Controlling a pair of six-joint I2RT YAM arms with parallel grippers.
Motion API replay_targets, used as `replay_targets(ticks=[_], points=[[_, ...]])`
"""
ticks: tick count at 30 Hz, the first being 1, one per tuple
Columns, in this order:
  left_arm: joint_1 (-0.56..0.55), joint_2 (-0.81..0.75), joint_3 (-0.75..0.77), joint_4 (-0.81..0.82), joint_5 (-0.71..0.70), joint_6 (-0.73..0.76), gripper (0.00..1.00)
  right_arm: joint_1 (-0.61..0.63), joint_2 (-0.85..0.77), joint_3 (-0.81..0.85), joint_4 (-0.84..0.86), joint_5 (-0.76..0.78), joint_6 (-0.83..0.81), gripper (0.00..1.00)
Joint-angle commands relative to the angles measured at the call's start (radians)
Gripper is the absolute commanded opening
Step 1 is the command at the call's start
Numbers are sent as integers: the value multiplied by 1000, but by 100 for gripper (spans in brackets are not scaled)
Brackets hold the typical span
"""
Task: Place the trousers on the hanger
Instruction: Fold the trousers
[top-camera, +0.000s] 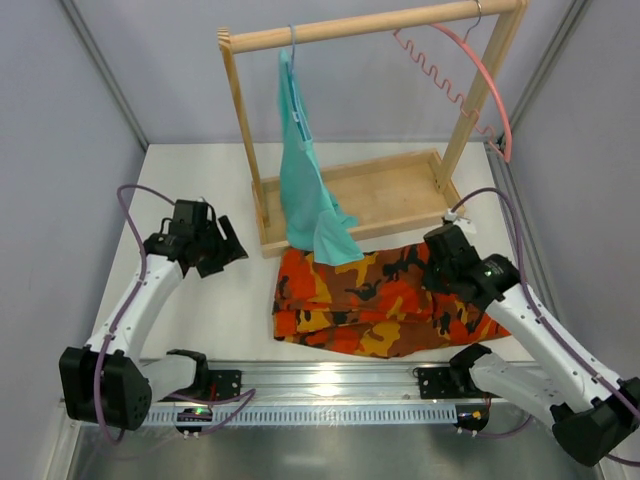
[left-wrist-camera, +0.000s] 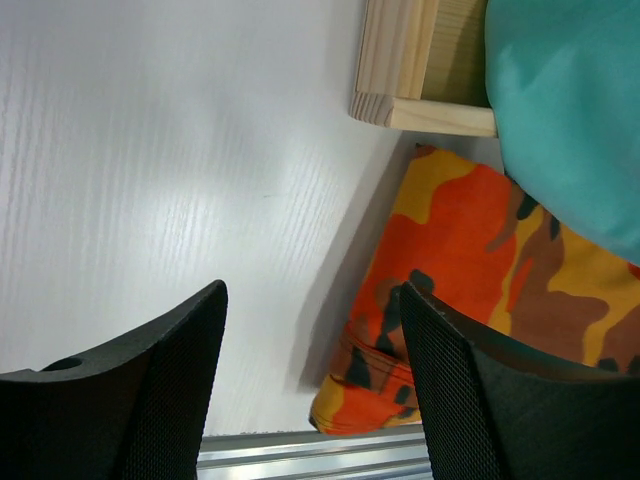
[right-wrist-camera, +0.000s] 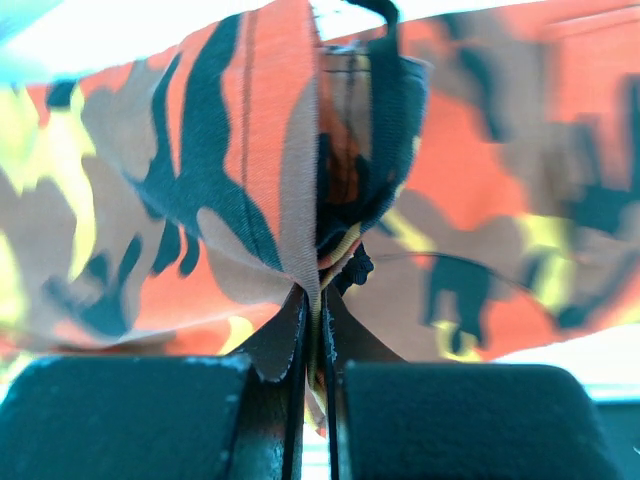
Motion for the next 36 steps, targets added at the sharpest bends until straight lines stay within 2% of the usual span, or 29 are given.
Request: replay_targets(ticks=[1, 4, 10, 14, 19, 23, 32, 36], points=[[-35, -46, -27, 35, 36, -11, 71, -96, -52, 85, -188, 86, -89, 4], [-69, -70, -50, 44, 18, -34, 73, -241, -73, 117, -222, 106, -143, 3], [-98, -116, -118, 70, 52, -54, 74, -363, -77, 153, -225, 63, -166, 4], [-123, -141, -161, 119, 84, -97, 74, -430, -31, 240, -283, 124, -197, 4], [-198, -184, -225, 214, 104, -171, 75, -597, 9, 308, -299, 142, -257, 4], [-231, -205, -265, 275, 144, -215, 75, -680, 52, 277, -241, 96, -301, 4], [-316, -264, -394, 464, 156, -339, 77, -799, 83, 276, -211, 136, -315, 4], [-359, -253, -416, 525, 151, -372, 78, -892, 107, 251, -155, 116, -332, 4]])
